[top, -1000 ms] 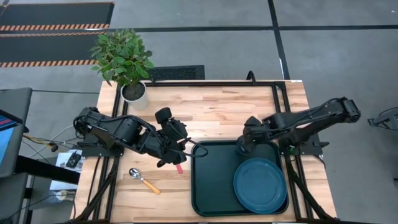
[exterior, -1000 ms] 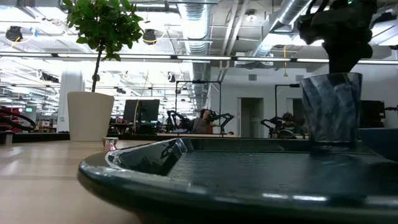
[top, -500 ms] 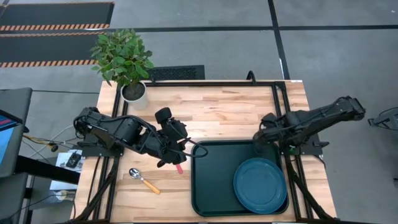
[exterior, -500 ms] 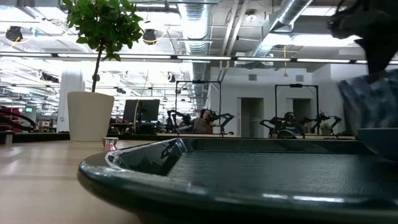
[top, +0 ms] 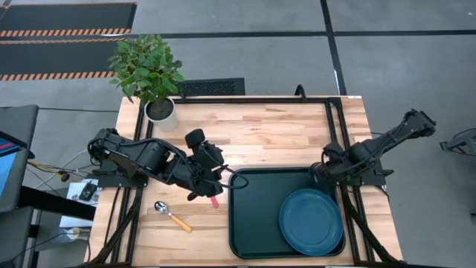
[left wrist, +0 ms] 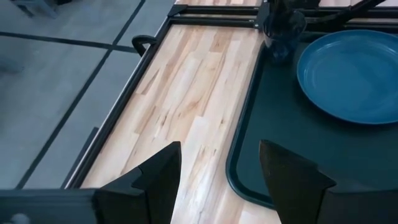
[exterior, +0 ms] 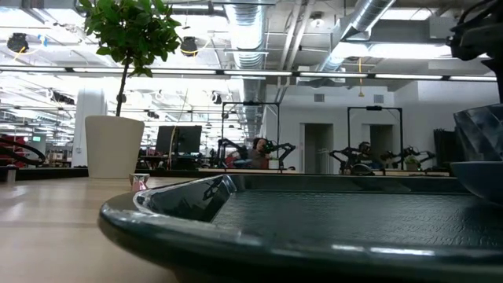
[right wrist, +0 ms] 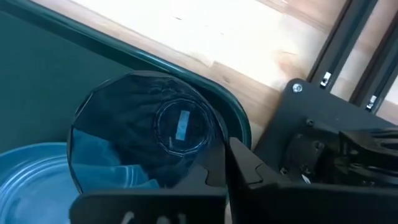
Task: Pick and place plate/cup/fork/spoon on tray
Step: Put the dark blue glass on the black tray
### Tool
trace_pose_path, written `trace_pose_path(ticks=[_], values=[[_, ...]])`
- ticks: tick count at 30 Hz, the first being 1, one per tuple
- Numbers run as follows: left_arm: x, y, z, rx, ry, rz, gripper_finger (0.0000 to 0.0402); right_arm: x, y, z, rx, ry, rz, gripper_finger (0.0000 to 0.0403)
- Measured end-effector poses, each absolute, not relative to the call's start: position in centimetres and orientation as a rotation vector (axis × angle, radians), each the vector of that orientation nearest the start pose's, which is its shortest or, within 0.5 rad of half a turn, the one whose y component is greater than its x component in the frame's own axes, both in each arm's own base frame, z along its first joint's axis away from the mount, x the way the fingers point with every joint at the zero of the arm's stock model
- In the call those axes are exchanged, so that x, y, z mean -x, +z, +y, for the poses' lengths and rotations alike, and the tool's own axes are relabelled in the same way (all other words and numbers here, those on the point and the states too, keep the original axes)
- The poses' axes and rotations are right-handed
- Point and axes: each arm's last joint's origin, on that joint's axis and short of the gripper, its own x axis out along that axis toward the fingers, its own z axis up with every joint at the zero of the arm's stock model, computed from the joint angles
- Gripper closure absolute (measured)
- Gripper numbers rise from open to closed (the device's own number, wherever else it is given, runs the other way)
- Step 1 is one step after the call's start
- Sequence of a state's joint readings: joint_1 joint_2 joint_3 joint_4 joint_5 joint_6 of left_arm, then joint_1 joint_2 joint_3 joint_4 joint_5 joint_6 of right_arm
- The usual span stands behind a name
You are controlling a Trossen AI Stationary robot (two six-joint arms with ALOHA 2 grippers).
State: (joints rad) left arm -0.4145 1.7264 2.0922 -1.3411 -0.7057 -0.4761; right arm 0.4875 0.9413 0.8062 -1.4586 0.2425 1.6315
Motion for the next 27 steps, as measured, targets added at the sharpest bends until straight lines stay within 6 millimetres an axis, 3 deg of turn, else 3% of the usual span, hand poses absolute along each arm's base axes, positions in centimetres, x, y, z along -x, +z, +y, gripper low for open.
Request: trace_pose_path(ticks=[13,27], values=[[-29.88,43.36,-11.11,-0.073,0.459,0.731,0.0196,-10.14,24.75,4.69,-0.731,-0.970,1.198,0.0339],[-29.56,43.21,-11.66,-0.087,0.436,0.749,0.0196,-10.20,24.85,4.70,-0.744,-0.941,1.182,0.0232]])
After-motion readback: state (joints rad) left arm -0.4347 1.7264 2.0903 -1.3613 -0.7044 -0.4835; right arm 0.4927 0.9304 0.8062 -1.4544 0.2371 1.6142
